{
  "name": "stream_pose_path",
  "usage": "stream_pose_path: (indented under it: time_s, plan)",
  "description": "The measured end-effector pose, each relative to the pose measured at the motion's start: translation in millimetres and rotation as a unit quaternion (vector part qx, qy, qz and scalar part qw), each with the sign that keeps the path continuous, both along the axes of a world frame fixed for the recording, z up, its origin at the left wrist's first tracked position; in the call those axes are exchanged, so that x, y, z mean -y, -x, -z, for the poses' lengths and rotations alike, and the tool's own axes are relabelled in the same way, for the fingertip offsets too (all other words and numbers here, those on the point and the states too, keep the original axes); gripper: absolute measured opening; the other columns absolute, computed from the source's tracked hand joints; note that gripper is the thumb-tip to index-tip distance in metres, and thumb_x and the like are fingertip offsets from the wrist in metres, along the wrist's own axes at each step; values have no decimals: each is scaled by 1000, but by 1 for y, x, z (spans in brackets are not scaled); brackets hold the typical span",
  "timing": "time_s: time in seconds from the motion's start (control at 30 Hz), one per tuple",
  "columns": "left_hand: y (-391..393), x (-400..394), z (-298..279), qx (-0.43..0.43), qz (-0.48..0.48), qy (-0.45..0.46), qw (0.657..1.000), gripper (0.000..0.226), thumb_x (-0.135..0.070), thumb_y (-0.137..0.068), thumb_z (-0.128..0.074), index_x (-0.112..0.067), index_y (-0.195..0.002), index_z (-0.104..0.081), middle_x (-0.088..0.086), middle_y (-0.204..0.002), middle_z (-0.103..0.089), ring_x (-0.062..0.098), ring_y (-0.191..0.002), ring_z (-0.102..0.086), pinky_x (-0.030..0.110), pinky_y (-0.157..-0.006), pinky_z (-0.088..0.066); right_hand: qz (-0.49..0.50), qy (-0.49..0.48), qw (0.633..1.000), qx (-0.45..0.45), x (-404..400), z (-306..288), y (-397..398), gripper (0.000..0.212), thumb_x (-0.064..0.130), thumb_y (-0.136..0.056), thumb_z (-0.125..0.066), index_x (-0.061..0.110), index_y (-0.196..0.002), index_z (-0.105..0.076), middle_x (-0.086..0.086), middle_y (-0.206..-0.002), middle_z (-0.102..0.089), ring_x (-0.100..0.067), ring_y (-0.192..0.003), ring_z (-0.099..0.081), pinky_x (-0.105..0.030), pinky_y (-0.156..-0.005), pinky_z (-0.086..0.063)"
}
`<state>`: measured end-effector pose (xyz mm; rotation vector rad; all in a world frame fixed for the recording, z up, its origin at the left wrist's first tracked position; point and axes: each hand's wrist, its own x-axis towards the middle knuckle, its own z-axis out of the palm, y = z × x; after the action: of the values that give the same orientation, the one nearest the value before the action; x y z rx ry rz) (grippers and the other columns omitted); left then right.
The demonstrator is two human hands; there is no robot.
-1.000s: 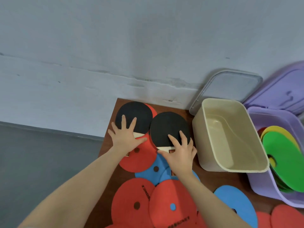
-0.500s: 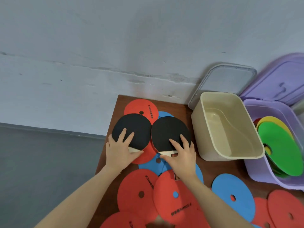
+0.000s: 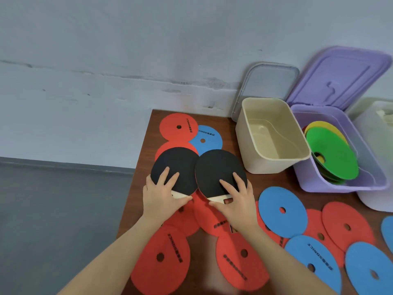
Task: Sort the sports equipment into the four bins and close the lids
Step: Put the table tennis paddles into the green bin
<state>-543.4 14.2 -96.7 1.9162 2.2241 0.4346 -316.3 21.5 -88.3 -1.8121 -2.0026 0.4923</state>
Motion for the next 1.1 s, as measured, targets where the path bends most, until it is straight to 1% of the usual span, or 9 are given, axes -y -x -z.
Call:
stream_pose_path:
  time_s: [0.13,0.3,0.43,0.6,0.7,0.8,0.93,1.0,1.1]
  plan:
    - [-26,23,-20,-14,7,24,1000,95,-87,-55,-32,-38,-136,-43,-9,-150,-31,40,-132,-27,50,-100,-35,-18,-31,999,-8,26,-14,-28,69,62,-63,-72,34,-125,-57,-1,-147,-36,-41,-136,-23,-55,-103,-34]
    - [-86,51,-47,3,-11,-43,999,94,-86,-55,-37,-36,-133,-49,-8,-147,-36,42,-130,-30,52,-96,-38,-49,-95,994,-37,59,-36,-82,72,74,-63,-55,32,-121,-61,-5,-144,-41,-43,-132,-31,-56,-100,-37]
    - [-145,76,-60,8,15,-113,994,90,-84,-56,-42,-32,-128,-56,-4,-143,-44,43,-126,-36,54,-92,-43,-48,-156,986,-46,81,-54,-144,69,70,-63,-58,29,-118,-63,-7,-141,-45,-45,-128,-36,-55,-99,-37]
    - [-211,91,-80,10,38,-161,986,85,-79,-56,-48,-29,-125,-59,-2,-140,-48,45,-121,-42,55,-87,-45,-23,-203,977,-63,92,-73,-218,66,62,-64,-60,27,-120,-62,-10,-141,-44,-41,-127,-36,-54,-99,-41]
    - [-240,82,-98,-4,61,-188,980,84,-77,-57,-50,-27,-123,-61,0,-138,-50,47,-119,-43,56,-87,-45,-10,-231,971,-64,88,-83,-252,66,63,-65,-62,25,-119,-63,-11,-140,-44,-40,-126,-38,-51,-100,-39]
    - [-267,62,-117,-12,78,-203,976,85,-76,-56,-49,-26,-123,-60,0,-138,-50,49,-118,-42,57,-87,-44,5,-258,964,-56,71,-93,-278,65,57,-63,-71,25,-119,-63,-10,-140,-45,-40,-126,-37,-50,-101,-37]
    - [-302,27,-131,-17,91,-229,969,84,-76,-56,-52,-27,-123,-60,0,-138,-50,49,-118,-42,57,-84,-46,23,-262,962,-76,38,-106,-309,64,60,-65,-67,29,-120,-61,-6,-142,-43,-37,-127,-37,-53,-94,-44]
    - [-317,5,-136,-18,97,-263,960,81,-74,-57,-56,-25,-121,-62,1,-136,-51,48,-117,-44,55,-84,-47,19,-270,959,-81,18,-116,-325,62,58,-65,-67,28,-119,-62,-6,-142,-43,-34,-126,-38,-51,-90,-47]
    - [-341,-29,-145,-7,98,-300,949,78,-71,-59,-57,-22,-119,-64,4,-133,-54,47,-118,-44,55,-89,-45,16,-283,957,-68,-10,-131,-352,63,57,-63,-69,27,-117,-64,-7,-141,-45,-33,-125,-40,-48,-96,-45]
